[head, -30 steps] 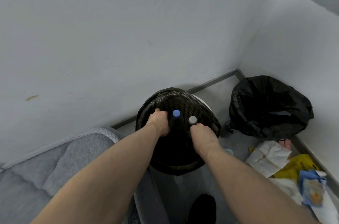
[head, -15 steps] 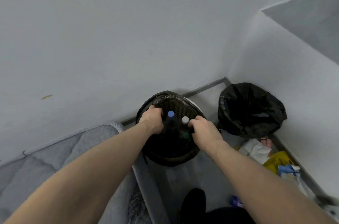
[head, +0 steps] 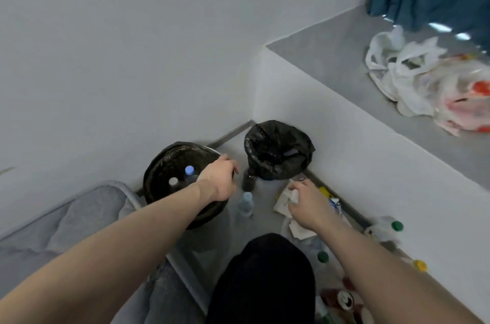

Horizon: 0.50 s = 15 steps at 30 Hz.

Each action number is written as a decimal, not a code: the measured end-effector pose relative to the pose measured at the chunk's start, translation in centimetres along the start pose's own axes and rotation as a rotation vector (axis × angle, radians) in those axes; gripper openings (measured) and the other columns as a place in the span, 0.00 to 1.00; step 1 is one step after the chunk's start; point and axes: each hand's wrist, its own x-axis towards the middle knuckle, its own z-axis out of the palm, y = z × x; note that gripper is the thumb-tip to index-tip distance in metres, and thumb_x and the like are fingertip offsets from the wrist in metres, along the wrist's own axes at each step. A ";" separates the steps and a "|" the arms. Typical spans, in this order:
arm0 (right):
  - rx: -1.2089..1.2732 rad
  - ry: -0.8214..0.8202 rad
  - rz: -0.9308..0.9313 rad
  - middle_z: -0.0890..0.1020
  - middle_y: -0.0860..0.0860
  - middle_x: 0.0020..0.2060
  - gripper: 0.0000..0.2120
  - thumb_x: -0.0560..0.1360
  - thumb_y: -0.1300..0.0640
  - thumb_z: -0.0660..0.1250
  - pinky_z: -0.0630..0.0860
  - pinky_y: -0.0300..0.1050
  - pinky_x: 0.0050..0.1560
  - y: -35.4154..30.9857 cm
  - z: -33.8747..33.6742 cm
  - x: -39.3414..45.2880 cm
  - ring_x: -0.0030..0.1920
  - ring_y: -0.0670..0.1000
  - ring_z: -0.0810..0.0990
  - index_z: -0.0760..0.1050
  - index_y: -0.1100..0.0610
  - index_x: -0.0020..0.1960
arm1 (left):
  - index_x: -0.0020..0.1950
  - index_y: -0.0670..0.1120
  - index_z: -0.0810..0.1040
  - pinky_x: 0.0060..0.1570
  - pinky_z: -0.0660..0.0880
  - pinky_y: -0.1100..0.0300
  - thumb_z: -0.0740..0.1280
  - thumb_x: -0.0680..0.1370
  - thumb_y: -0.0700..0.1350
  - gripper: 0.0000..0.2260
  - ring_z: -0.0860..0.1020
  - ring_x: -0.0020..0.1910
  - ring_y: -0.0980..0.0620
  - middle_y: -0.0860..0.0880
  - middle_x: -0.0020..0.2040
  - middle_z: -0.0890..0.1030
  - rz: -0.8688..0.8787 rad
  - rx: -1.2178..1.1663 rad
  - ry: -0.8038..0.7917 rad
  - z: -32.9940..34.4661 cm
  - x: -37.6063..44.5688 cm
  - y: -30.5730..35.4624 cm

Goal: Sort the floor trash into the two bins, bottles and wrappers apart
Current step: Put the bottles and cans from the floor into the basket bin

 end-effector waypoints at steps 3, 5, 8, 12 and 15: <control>0.042 -0.016 0.118 0.68 0.52 0.72 0.24 0.71 0.51 0.66 0.75 0.53 0.62 3.9 -0.6 -3.0 0.68 0.56 0.74 0.72 0.47 0.68 | 0.59 0.51 0.79 0.58 0.70 0.58 0.67 0.75 0.43 0.14 0.77 0.57 0.46 0.51 0.60 0.71 0.055 0.041 -0.064 1.9 -0.5 3.5; 0.045 -0.047 0.171 0.71 0.50 0.68 0.25 0.71 0.50 0.67 0.75 0.51 0.62 6.4 -0.3 -4.7 0.66 0.55 0.75 0.71 0.47 0.68 | 0.59 0.51 0.79 0.60 0.71 0.57 0.68 0.75 0.43 0.13 0.77 0.58 0.46 0.51 0.60 0.70 0.083 0.053 -0.112 3.8 -0.6 5.0; 0.084 -0.052 0.212 0.71 0.51 0.67 0.23 0.72 0.50 0.67 0.73 0.48 0.63 9.4 0.6 -6.9 0.68 0.55 0.73 0.72 0.49 0.67 | 0.63 0.52 0.77 0.64 0.73 0.54 0.69 0.73 0.44 0.18 0.77 0.61 0.46 0.51 0.64 0.69 0.092 0.087 -0.203 6.9 -0.6 6.2; 0.075 -0.095 0.273 0.72 0.52 0.67 0.24 0.73 0.52 0.67 0.74 0.48 0.60 12.8 2.6 -9.1 0.63 0.56 0.77 0.71 0.50 0.69 | 0.65 0.52 0.75 0.64 0.73 0.52 0.68 0.75 0.48 0.18 0.75 0.62 0.45 0.49 0.68 0.67 0.058 0.163 -0.302 10.7 -0.1 6.7; 0.046 -0.158 0.293 0.72 0.51 0.63 0.25 0.72 0.49 0.68 0.75 0.48 0.59 15.1 3.8 -9.2 0.61 0.54 0.77 0.70 0.48 0.69 | 0.67 0.51 0.74 0.66 0.73 0.49 0.67 0.76 0.49 0.19 0.74 0.64 0.45 0.49 0.71 0.64 0.012 0.158 -0.334 12.7 0.5 6.3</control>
